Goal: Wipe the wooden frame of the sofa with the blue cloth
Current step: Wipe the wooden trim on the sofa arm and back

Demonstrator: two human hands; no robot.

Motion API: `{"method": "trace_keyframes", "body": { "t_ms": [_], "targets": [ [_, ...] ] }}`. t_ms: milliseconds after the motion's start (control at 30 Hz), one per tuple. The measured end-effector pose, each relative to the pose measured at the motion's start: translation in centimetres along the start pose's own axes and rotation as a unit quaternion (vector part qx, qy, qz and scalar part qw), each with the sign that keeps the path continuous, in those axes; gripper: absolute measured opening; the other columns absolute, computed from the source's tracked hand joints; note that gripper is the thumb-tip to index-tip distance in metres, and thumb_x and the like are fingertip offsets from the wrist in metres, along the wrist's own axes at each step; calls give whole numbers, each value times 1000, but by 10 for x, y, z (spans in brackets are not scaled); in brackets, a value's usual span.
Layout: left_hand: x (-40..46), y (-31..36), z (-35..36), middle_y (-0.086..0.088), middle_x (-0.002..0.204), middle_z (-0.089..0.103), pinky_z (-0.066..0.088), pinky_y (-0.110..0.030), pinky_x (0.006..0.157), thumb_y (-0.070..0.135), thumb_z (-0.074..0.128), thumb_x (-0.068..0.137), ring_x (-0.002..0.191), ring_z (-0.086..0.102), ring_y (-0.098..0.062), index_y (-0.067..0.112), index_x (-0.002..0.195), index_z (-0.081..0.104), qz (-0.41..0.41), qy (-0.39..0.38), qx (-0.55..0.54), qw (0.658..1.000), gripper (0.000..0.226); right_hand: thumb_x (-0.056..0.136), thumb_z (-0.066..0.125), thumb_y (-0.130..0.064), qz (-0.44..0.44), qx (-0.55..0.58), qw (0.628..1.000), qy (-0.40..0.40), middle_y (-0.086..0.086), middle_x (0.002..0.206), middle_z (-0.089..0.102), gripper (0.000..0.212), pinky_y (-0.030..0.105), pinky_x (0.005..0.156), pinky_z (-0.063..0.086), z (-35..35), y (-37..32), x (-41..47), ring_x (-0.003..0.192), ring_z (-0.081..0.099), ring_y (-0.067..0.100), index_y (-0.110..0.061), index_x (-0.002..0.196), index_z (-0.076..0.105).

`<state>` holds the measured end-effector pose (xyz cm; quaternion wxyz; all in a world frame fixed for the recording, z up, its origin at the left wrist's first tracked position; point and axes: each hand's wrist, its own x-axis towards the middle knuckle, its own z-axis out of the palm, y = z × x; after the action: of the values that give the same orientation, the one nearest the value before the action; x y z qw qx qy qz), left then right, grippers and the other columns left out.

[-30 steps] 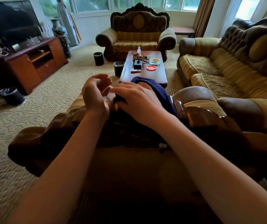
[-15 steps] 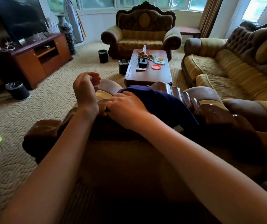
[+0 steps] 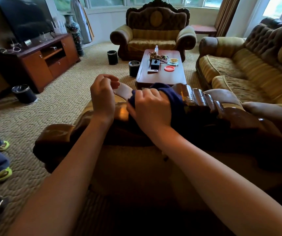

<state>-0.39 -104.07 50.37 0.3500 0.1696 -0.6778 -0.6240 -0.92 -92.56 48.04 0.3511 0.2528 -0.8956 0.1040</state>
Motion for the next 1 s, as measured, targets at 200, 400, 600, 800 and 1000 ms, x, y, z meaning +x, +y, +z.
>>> {"method": "trace_keyframes", "body": {
  "t_ms": [200, 400, 600, 800, 1000],
  "targets": [
    [-3, 1, 8, -3, 84, 64, 48, -29, 76, 6, 31, 91, 82, 62, -13, 16, 82, 56, -2, 8, -21, 1000, 28, 80, 65, -22, -257, 63, 964, 29, 13, 107, 68, 30, 35, 90, 44, 28, 17, -39, 105, 58, 28, -5, 104, 68],
    [-15, -1, 14, -7, 85, 63, 48, -28, 76, 6, 32, 90, 81, 62, -12, 14, 80, 56, 11, -7, -4, 1000, 28, 103, 22, -10, -405, 99, 900, -125, 22, 142, 41, 41, 29, 115, 13, 26, 100, -97, 132, 30, 28, 5, 133, 46],
    [-37, -2, 35, 0, 82, 60, 47, -26, 76, 9, 30, 93, 82, 60, -13, 17, 78, 55, 52, -65, 33, 996, 30, 91, 40, 1, -341, 35, 935, -90, 5, 155, 16, 59, 31, 118, 7, 2, 166, -111, 137, 24, 26, -14, 146, 25],
    [-53, -7, 63, 11, 79, 55, 44, -18, 70, 20, 29, 90, 74, 54, 5, 11, 90, 57, 128, -121, 120, 977, 30, 90, 44, -3, -221, 82, 972, -29, 9, 145, 27, 51, 25, 117, 3, 2, 152, -112, 133, 28, 28, -12, 139, 34],
    [-52, -10, 73, 9, 75, 55, 45, -36, 79, 22, 31, 84, 83, 57, -18, 13, 81, 58, 128, -69, 118, 982, 29, 104, 22, -21, -312, 155, 933, -88, 27, 133, 50, 47, 39, 106, 24, 28, 95, -99, 124, 35, 34, 6, 127, 53]
  ]
}}
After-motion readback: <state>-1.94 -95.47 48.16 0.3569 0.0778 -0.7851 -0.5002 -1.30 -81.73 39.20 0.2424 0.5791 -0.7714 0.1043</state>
